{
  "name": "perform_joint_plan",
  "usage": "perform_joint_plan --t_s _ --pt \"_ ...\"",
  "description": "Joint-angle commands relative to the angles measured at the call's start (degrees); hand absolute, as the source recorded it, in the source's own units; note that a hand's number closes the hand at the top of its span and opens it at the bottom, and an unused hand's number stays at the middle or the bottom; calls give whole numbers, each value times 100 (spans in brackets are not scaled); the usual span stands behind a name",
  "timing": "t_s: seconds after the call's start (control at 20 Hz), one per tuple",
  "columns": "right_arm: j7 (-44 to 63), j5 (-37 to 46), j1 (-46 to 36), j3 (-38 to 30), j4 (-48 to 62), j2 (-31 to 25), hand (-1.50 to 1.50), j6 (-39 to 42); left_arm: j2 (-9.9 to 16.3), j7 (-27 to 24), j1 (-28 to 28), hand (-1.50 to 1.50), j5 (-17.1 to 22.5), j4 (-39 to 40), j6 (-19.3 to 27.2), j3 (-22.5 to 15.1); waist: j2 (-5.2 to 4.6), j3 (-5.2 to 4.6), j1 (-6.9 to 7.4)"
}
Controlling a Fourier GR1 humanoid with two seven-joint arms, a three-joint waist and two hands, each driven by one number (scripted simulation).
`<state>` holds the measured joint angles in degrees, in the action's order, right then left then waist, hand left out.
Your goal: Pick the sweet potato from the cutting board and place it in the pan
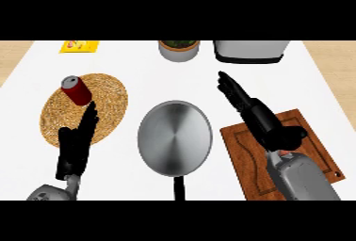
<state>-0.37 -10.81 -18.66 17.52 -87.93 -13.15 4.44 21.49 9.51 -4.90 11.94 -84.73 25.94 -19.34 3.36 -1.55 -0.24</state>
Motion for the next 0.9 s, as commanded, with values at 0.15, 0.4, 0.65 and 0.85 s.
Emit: perform_joint_plan --t_s 0.15,0.4,0.65,0.85 --pt "-448 -1972 -121 -1546 -185 -1110 150 1864 181 -227 -167 0 359 -604 -272 530 -322 169 5" --pt "-1682 -1030 627 -2534 785 -2516 150 2378 179 -265 -251 0 718 -571 -515 813 -369 180 -161" --pt "-3458 -273 1582 -3119 1546 -3431 -150 3352 292 -7 -449 0 880 -643 -603 1022 -357 187 -154" --pt "-4606 805 1283 -2994 2171 -3871 -150 3265 186 -284 -189 0 919 -546 -863 953 -376 176 91"
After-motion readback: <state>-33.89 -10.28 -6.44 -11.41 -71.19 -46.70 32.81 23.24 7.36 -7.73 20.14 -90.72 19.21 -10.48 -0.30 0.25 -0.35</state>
